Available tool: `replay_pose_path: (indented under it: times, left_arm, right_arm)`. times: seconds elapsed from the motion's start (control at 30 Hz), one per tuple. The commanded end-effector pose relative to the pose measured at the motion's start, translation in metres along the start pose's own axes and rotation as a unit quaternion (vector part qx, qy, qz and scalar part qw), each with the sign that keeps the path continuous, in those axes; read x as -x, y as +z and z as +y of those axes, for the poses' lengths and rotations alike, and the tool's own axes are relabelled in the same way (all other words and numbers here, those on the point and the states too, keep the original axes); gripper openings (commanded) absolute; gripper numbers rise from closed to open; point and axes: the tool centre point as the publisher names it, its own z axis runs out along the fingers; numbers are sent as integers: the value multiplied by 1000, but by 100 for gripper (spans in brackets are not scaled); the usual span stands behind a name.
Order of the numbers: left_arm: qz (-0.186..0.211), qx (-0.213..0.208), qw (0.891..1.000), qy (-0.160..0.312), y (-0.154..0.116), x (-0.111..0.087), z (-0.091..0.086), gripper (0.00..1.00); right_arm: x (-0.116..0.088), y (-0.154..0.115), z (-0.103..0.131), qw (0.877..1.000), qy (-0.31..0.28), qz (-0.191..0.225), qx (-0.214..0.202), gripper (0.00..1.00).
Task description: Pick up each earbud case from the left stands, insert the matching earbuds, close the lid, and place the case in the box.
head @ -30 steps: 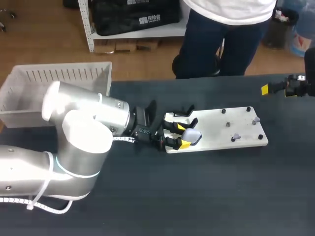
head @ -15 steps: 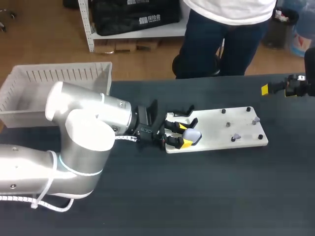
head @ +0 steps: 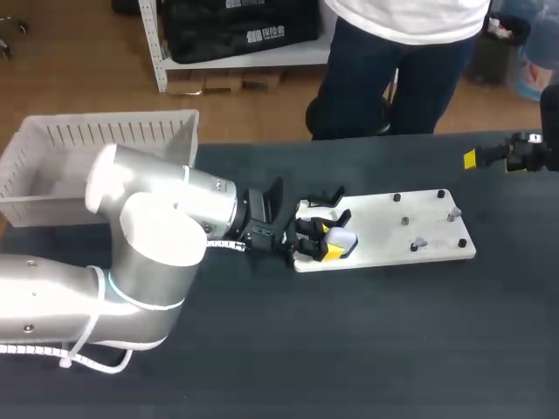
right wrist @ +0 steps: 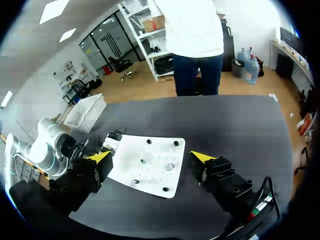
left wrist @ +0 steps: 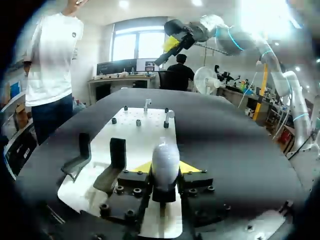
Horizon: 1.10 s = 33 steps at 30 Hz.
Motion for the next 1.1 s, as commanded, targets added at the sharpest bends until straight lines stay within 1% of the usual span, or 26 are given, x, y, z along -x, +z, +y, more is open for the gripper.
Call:
replay_pose_path:
  times: [0.03, 0.07, 0.3, 0.5, 0.6, 0.83, 0.97, 1.0, 1.1]
  left_arm:
    - [2, -3, 1000, 0, 2, -1, 3, 7]
    - [2, -3, 1000, 1, 2, -1, 3, 0]
    - [-2, -3, 1000, 5, -3, 2, 2, 0]
    - [-13, 7, 1000, 17, -15, 13, -1, 0]
    - [-17, 10, 1000, 21, -20, 18, 1, 0]
    - [-28, 32, 998, 38, -34, 41, 6, 0]
    - [-29, 40, 997, 55, -40, 55, 13, 0]
    - [-29, 42, 997, 57, -41, 58, 15, 0]
    - [-28, 45, 996, 67, -42, 67, 21, 0]
  right_arm:
    - [0, 0, -1, 1000, 0, 1, 1, 100]
    - [0, 0, -1, 1000, 0, 1, 1, 100]
    - [0, 0, -1, 1000, 0, 1, 1, 100]
    - [0, 0, -1, 1000, 0, 1, 1, 100]
    - [0, 0, -1, 1000, 0, 1, 1, 100]
    - [0, 0, -1, 1000, 0, 1, 1, 100]
    - [0, 0, -1, 1000, 0, 1, 1, 100]
    - [-1, 1, 4, 1000, -7, 6, -3, 100]
    - [-5, 5, 15, 1000, -11, 9, 4, 100]
